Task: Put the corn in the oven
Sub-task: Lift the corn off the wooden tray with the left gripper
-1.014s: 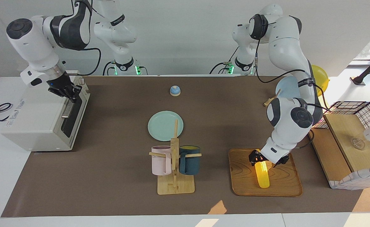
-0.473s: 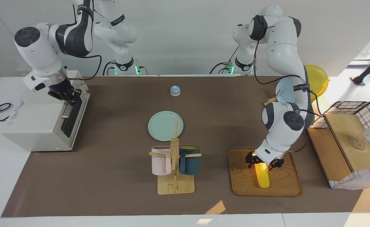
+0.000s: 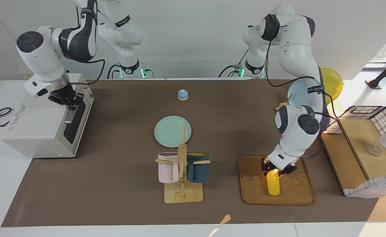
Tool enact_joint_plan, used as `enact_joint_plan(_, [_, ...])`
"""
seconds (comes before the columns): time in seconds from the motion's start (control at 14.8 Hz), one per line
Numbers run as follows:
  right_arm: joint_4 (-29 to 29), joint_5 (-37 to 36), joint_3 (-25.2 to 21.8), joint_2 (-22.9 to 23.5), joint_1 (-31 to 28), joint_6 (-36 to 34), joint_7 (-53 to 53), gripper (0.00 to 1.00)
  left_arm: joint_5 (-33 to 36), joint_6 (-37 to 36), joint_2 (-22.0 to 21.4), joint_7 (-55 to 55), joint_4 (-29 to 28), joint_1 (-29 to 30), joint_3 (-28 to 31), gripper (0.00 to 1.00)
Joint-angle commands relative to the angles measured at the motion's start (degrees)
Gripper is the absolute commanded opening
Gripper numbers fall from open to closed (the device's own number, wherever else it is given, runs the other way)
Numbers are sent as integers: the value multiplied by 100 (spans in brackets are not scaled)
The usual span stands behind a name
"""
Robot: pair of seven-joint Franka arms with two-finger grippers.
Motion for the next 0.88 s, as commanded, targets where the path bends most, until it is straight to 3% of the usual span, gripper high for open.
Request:
enact_joint_plan(0.0, [-221,-44,66,-38,-120,133,-208,0,-21,-359,-177,47,56,-56,12,0])
enact_joint_plan(0.34, [-722,18,92,207,354,1029,248,0,-600,-1826,-1283,-398,-5,-118,3,0])
enact_joint_plan(0.54, [-731,201,101,479,381,1319,328,0,-855,-2345,-1662,-900,-23,-442,3,0])
enact_joint_plan(0.81, [-968,510,110,709,749,2048,512,0,-935,-2121,-2005,-1850,-645,-1162,3,0])
